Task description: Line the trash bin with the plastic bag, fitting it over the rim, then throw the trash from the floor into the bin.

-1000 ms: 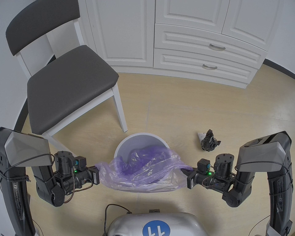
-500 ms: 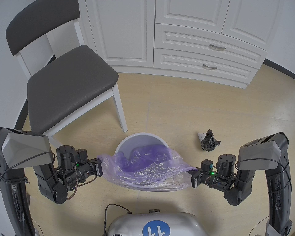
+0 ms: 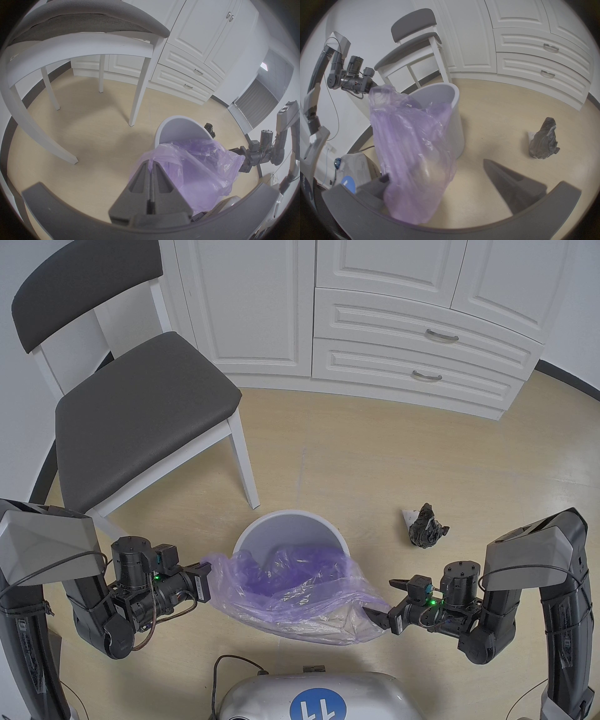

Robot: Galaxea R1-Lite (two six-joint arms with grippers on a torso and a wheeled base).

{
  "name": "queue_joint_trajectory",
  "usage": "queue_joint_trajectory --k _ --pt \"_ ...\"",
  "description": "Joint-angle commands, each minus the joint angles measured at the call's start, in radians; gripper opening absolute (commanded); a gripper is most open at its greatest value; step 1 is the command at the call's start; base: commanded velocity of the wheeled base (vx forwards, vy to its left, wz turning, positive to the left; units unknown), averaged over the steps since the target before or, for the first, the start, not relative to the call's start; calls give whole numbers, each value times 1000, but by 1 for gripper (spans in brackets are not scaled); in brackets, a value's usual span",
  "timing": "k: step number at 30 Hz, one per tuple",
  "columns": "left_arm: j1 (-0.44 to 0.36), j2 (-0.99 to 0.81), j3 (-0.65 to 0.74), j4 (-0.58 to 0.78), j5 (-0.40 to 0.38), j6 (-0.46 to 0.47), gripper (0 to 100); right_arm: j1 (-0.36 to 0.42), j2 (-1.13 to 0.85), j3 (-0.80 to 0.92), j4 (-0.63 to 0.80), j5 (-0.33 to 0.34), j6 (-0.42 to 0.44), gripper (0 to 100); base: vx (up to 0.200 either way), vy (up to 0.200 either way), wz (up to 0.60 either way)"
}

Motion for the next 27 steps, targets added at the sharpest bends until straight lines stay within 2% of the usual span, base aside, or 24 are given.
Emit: queue_joint_trajectory --k 1,2,3,4,6,7,9,12,16,22,27 --pt "-4 0 1 0 1 0 0 -45 -35 24 -18 131 3 100 0 0 0" --pt "-2 1 1 0 1 0 0 -76 -53 46 -18 217 3 100 0 0 0" --pt "-4 1 1 0 1 0 0 -96 -61 55 -18 263 3 100 0 0 0" --pt "-2 1 1 0 1 0 0 -99 -63 55 -18 269 3 100 0 0 0" --pt "-2 6 0 0 3 0 0 -157 -78 67 -18 378 4 100 0 0 0" --pt "-2 7 0 0 3 0 0 -160 -80 67 -18 384 4 100 0 0 0" --pt "-2 12 -3 1 3 0 0 -222 -81 78 -18 544 10 100 0 0 0" --pt "1 27 -8 0 7 0 0 -268 -76 76 -18 657 46 100 0 0 0" --pt "8 58 -17 1 9 3 0 -298 -64 63 -18 694 101 100 0 0 0" --pt "21 84 -36 6 12 7 0 -318 -46 56 -18 733 103 100 0 0 0" --pt "50 113 -52 11 12 21 0 -324 -40 50 -18 733 101 100 0 0 0"
